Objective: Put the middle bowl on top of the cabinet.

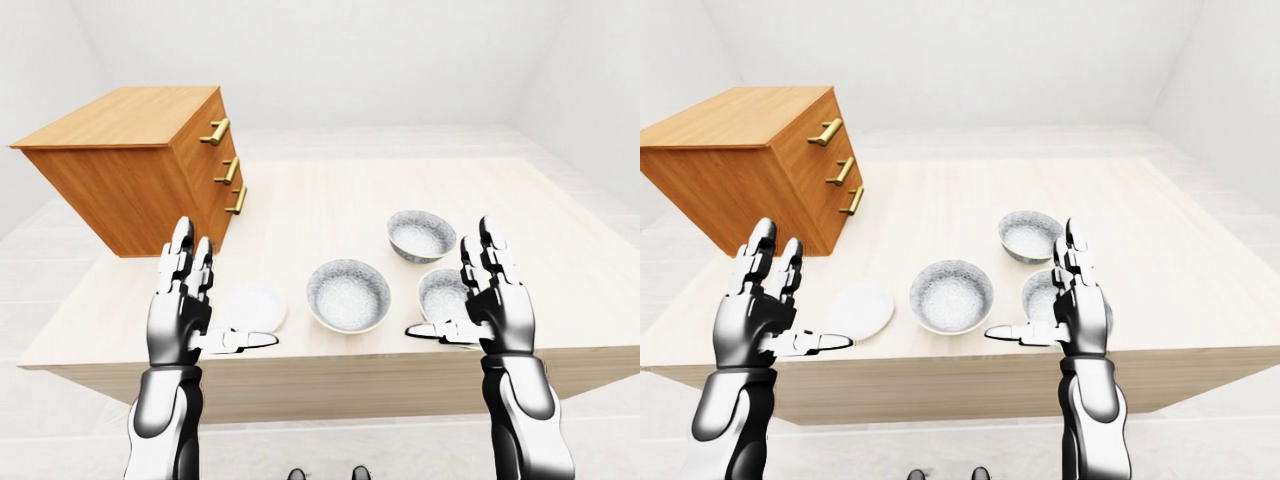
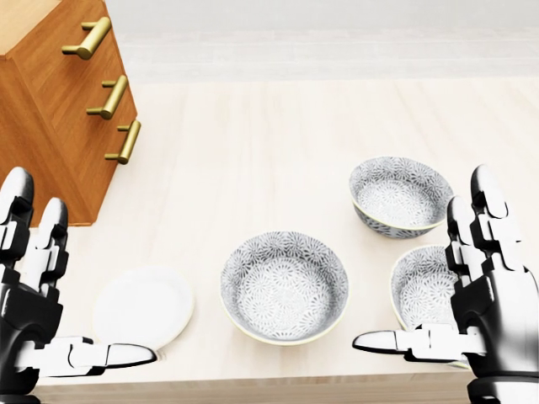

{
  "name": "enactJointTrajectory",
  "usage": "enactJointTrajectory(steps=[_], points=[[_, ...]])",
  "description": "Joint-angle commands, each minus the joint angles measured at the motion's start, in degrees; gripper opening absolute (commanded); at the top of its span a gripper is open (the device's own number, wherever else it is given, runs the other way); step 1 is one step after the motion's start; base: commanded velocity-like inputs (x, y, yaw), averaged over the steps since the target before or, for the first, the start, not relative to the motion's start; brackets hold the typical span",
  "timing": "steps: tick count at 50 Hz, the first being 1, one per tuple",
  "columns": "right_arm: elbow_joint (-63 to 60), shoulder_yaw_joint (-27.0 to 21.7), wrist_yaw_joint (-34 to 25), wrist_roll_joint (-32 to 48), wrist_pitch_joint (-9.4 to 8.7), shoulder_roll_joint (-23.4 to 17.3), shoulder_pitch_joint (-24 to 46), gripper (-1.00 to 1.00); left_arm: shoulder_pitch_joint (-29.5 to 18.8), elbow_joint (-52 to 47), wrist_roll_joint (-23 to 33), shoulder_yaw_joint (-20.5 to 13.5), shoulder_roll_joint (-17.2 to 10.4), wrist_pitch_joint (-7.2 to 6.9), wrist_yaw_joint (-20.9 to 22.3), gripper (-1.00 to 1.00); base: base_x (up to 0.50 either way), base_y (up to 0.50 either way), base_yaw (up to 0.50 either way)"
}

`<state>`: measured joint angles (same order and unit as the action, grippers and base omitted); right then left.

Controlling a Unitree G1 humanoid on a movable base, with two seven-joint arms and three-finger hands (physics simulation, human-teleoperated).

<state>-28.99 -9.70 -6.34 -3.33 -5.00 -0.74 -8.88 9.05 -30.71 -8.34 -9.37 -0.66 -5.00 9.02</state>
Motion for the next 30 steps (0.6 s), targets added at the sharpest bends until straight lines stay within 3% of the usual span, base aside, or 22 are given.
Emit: enactJointTrajectory(steps=[1,30], points=[[-0.46,-0.34,-0.41,-0.40,0.00,0.09,-0.08,1.00,-0.08,-0.47,-0.43,-0.24,-0.02,0.00,0.09,1.00,0.00,0.50,0.00],[-2.04,-0.33,-1.13,-0.79,0.00,0.29,-0.80,1.00,-0.67,1.53,-0.14,-0.68,-0.20,0.00,-0.43,1.00,0.00,0.50,0.00]])
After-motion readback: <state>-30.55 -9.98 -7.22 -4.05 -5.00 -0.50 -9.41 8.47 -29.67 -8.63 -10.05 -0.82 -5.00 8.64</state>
